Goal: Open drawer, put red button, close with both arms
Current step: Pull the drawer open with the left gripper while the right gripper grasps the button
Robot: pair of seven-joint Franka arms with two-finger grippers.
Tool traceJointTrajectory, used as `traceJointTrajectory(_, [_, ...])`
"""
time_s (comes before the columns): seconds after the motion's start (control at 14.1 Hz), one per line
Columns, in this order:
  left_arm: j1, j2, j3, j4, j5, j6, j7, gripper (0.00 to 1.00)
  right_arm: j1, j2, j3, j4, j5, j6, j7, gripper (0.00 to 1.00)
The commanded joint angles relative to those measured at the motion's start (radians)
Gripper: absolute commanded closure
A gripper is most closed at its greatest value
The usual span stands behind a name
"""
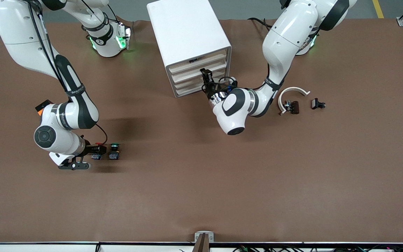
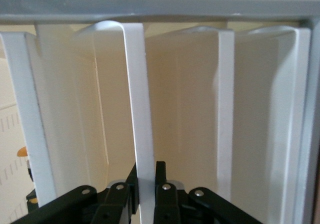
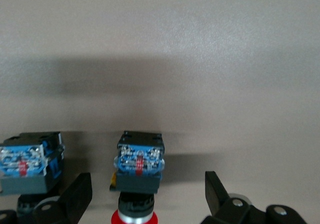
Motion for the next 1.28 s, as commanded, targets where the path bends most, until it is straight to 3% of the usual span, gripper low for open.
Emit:
traceJointTrajectory(0.0, [0.036,0.005,0.016,0.011,-0.006,-0.007,0.015,1.0,-0.012,0.015,0.01,0.01,-0.021,0.022,-0.006,0.0])
traceJointTrajectory(0.07, [0.057,0.009,0.016,0.031,-0.006,-0.007,0.016,1.0,-0.011,0.016,0.01,0.01,-0.021,0.024,-0.006,0.01])
traceJointTrajectory(0.43, [0.129,0.047,0.016,0.112,-0.009,0.006,0.018,1.0,-0.008,0.029,0.01,0.01,-0.021,0.051,-0.003,0.46])
traceJointTrajectory(0.57, [0.151,0.067,0.016,0.149,-0.01,0.027,0.035,1.0,-0.009,0.029,0.01,0.012,-0.021,0.05,0.0,0.58])
traceJointTrajectory(0.71, [0.172,0.078,0.022,0.174,-0.01,0.052,0.045,1.0,-0.008,0.027,0.01,0.018,-0.021,0.041,0.006,0.61])
traceJointTrajectory(0.78, [0.177,0.081,0.022,0.175,-0.012,0.084,0.071,0.95,-0.008,0.015,0.011,0.021,-0.021,0.033,0.008,0.61])
traceJointTrajectory(0.85, [0.177,0.081,0.022,0.175,-0.024,0.105,0.105,0.6,-0.006,-0.005,0.011,0.026,-0.021,-0.003,0.006,0.61])
traceJointTrajectory(0.92, [0.186,0.079,0.024,0.175,-0.035,0.109,0.124,0.01,-0.006,-0.033,0.011,0.045,-0.021,-0.066,0.008,0.61])
traceJointTrajectory(1.21, [0.191,0.068,0.039,0.214,-0.03,0.112,0.128,0.0,0.021,-0.111,0.015,0.171,-0.023,-0.402,0.012,0.61])
